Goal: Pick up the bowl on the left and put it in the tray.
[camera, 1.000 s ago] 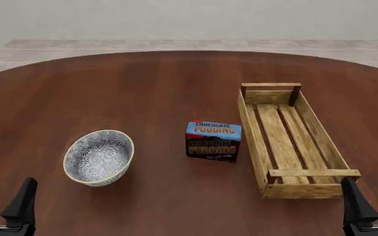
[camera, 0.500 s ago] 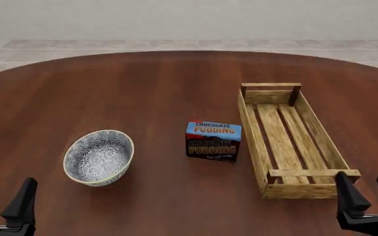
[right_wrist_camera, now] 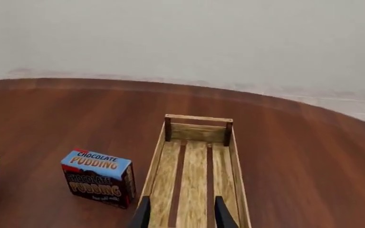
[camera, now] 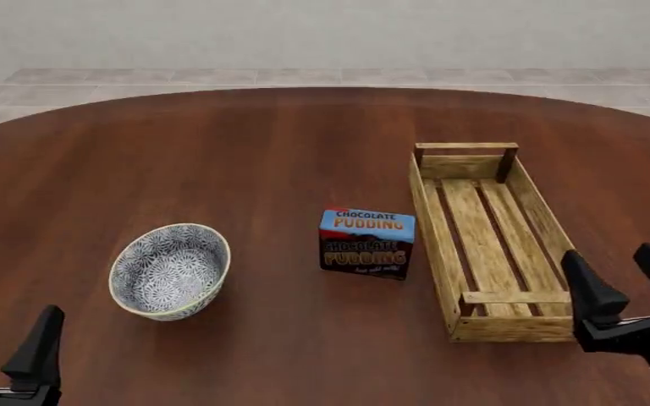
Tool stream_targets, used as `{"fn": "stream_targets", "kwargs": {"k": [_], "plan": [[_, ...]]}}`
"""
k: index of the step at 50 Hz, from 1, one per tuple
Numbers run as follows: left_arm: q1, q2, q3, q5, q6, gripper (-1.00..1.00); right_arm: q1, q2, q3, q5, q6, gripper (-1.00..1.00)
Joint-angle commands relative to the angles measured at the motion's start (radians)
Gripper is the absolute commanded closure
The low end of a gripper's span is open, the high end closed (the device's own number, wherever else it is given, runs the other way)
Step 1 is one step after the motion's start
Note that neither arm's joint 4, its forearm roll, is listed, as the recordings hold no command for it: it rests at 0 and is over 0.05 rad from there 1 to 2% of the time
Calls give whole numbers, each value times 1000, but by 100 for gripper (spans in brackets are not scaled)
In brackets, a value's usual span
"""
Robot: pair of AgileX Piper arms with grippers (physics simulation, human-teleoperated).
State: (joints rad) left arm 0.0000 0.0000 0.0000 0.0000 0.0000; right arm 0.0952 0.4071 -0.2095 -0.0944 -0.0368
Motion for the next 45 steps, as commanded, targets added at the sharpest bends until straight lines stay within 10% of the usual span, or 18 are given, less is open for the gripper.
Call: {"fn": "stream_targets", "kwargs": {"k": [1,10,45], "plan": [[0,0,0,0,0,-100,79,117,-159,41,-53,-100],[0,0,0,0,0,-100,128,193,-255,44,-137,-100],[0,0,0,0,0,-100,497,458,-499,112,-79,-100]]}}
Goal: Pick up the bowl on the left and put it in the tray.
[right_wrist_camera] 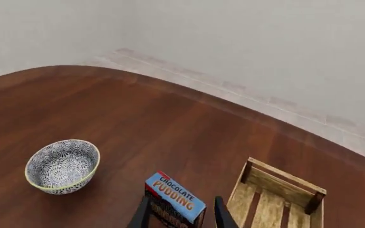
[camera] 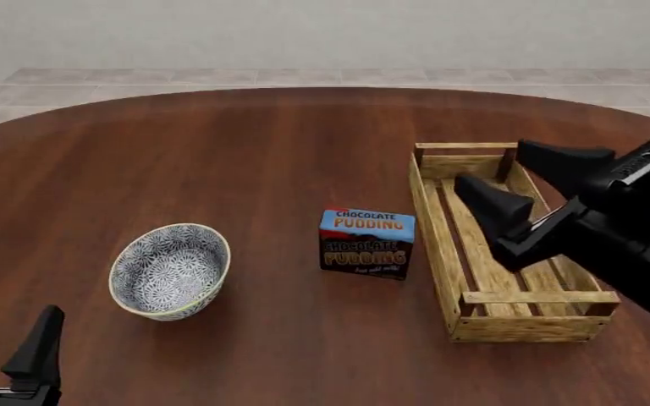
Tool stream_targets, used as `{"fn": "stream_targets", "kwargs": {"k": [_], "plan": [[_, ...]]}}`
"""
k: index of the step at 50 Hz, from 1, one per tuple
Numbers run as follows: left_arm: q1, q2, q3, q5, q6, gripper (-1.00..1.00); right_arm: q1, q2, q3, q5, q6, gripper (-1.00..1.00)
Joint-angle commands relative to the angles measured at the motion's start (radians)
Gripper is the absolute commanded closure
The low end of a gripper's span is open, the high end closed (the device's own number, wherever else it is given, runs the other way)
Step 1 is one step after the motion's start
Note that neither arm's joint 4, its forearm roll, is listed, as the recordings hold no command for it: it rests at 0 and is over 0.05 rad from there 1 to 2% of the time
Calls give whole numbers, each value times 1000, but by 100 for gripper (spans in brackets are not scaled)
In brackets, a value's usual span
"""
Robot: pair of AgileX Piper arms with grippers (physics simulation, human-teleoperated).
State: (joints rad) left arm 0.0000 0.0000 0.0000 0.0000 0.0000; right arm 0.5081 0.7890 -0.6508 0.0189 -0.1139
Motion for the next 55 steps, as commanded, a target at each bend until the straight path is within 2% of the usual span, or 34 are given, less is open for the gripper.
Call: {"fn": "stream_targets", "kwargs": {"k": [1,12,17,31,44,55], "plan": [[0,0,0,0,0,-100,101,90,-67,-3,4,-100],[0,0,0,0,0,-100,139,179,-104,-36,13,-100],[0,0,0,0,0,-100,176,240,-136,-42,46,-100],[0,0,0,0,0,-100,217,402,-207,-86,64,-100],[0,0,0,0,0,-100,283,504,-287,-79,116,-100],[0,0,0,0,0,-100,334,610,-353,-90,123,-100]]}}
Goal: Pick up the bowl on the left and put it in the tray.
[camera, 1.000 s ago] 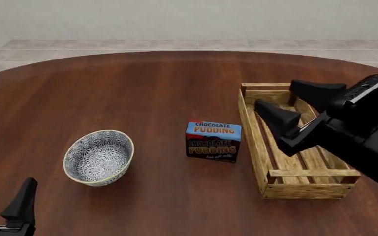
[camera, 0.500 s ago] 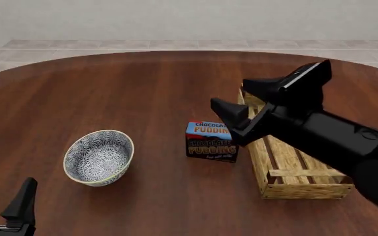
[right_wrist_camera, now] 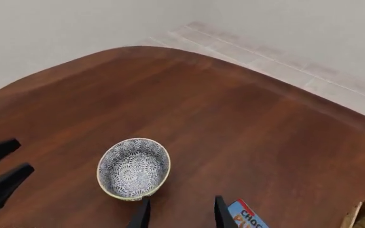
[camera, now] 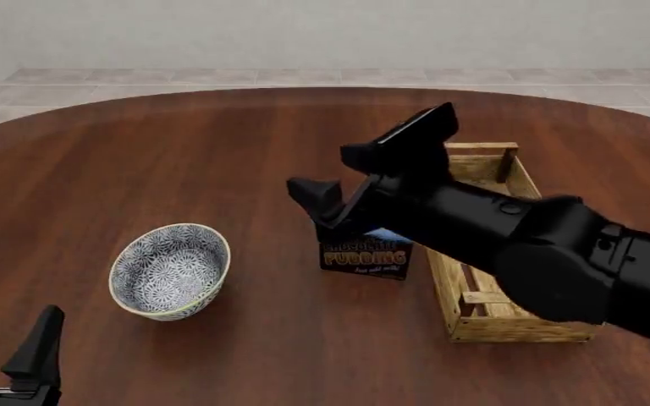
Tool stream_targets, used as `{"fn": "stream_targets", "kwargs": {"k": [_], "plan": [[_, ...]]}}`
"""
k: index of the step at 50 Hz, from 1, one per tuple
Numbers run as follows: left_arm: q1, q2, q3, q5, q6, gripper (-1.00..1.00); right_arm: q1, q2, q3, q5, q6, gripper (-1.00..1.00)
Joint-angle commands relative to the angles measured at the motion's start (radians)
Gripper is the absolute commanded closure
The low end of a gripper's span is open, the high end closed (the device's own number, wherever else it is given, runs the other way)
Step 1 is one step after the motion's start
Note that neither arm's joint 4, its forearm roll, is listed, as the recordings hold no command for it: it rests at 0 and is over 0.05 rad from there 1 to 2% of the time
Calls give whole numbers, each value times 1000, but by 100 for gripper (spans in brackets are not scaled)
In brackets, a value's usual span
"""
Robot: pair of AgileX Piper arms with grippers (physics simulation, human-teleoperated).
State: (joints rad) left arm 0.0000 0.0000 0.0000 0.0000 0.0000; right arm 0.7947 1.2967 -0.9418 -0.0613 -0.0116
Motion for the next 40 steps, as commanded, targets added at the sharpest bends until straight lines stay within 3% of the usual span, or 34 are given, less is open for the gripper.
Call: {"fn": "stream_targets", "kwargs": {"k": [1,6,24,29,40], "plan": [[0,0,0,0,0,-100,49,109,-63,-16,23,-100],[0,0,0,0,0,-100,74,181,-85,-42,75,-100],[0,0,0,0,0,-100,124,310,-178,-31,107,-100],[0,0,0,0,0,-100,113,367,-209,-34,139,-100],[0,0,0,0,0,-100,36,508,-308,7,132,-100]]}}
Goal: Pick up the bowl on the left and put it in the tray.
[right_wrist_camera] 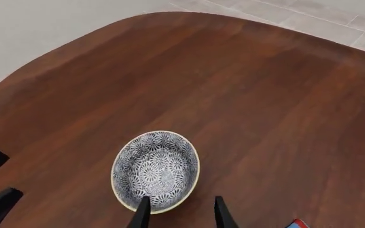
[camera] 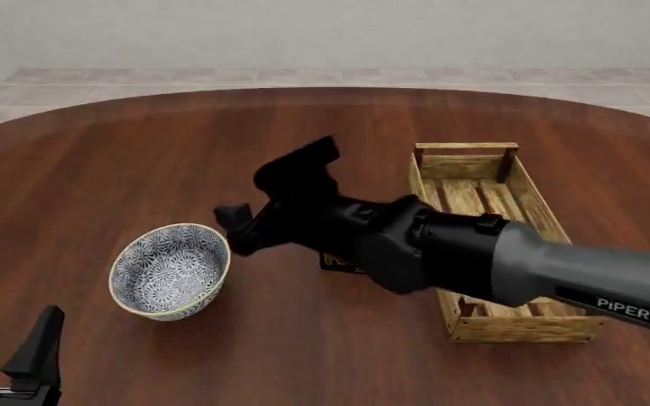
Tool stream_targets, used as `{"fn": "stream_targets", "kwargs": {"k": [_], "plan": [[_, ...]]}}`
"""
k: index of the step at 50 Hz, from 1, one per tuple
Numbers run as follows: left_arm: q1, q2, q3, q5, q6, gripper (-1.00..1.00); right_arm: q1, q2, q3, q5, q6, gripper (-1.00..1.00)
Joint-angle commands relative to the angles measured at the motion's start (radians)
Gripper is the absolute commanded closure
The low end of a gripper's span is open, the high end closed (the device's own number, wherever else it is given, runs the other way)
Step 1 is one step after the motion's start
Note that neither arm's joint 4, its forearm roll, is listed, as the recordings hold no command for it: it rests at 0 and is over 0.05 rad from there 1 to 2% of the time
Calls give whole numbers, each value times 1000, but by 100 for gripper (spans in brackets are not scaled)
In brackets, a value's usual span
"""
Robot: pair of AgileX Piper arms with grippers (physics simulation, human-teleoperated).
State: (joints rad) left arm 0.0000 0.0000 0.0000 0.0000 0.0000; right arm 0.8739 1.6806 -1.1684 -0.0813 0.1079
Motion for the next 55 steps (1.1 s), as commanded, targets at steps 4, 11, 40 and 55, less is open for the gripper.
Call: {"fn": "stream_targets", "kwargs": {"k": [4,11,40,55], "plan": [[0,0,0,0,0,-100,-99,201,-143,82,-21,-100],[0,0,0,0,0,-100,-56,214,-149,71,-7,-100],[0,0,0,0,0,-100,27,327,-213,59,101,-100],[0,0,0,0,0,-100,59,389,-260,74,231,-100]]}}
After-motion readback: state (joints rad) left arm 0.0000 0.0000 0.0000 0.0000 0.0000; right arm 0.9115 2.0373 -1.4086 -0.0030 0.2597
